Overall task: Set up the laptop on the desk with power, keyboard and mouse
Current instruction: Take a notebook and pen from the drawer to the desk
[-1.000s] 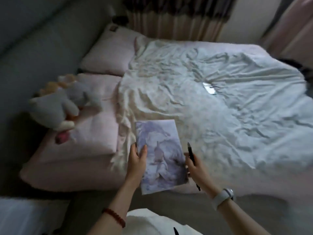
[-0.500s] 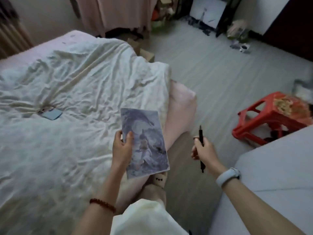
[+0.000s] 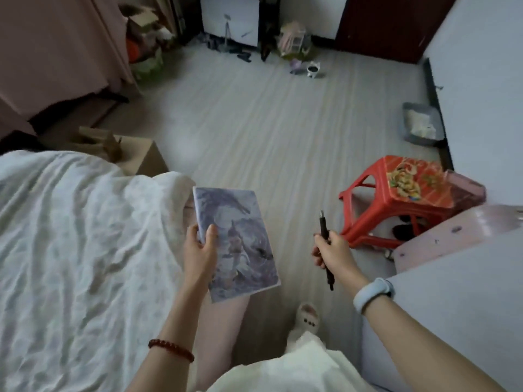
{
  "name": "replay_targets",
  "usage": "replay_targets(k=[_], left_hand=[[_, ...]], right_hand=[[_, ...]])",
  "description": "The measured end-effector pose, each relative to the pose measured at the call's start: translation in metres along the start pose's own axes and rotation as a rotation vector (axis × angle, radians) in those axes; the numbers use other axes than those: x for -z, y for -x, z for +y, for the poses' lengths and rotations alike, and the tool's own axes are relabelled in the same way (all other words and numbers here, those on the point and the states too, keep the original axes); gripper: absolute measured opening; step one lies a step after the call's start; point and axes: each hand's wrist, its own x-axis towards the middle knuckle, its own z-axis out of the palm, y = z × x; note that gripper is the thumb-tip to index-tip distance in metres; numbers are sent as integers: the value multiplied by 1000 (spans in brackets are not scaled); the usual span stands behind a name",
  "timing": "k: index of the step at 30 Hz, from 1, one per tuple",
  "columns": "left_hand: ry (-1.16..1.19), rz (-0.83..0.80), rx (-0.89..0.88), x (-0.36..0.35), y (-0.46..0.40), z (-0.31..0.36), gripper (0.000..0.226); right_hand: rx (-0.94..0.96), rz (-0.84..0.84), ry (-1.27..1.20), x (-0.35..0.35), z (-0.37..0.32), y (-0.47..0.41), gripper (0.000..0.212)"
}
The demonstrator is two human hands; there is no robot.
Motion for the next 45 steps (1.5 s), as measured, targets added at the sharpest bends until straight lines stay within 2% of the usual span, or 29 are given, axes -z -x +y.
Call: replay_targets(k=[4,9,14,19,23,25,28,32,39,43,45], left_hand=[[-45,-23,-38,-94,-90,38,8],[4,63,15,-197,-193,98,7],[-46,81,6,-246,-282,152,16],[-85,139,-16,-284,-419,185,11],[-178,196,-111,-315,-555,205,6],[-302,204,-174,-332,-636,225,10],[-604,208,-264,-350,-714,256,18],[-794,150,-390,-370,-825,291,18],[-901,127,-525,-424,-1038,327,44],[-887,158,-533,-444,-1150,369,58],[-885,202,-476,-443,-1213,391,61]], right_hand=[[-11,22,-31,39,-35,-123,17],[5,-36,-4,74,-104,-276,15],[20,-136,61,73,-185,-388,14],[118,-190,78,45,-269,-522,12],[156,-195,99,9,-343,-637,11],[168,-207,127,-12,-390,-701,15],[208,-220,176,-29,-449,-762,16],[219,-215,161,-52,-516,-850,15],[258,-242,147,-111,-624,-1050,15],[281,-289,159,-157,-710,-1167,17],[292,-335,186,-191,-762,-1222,16]])
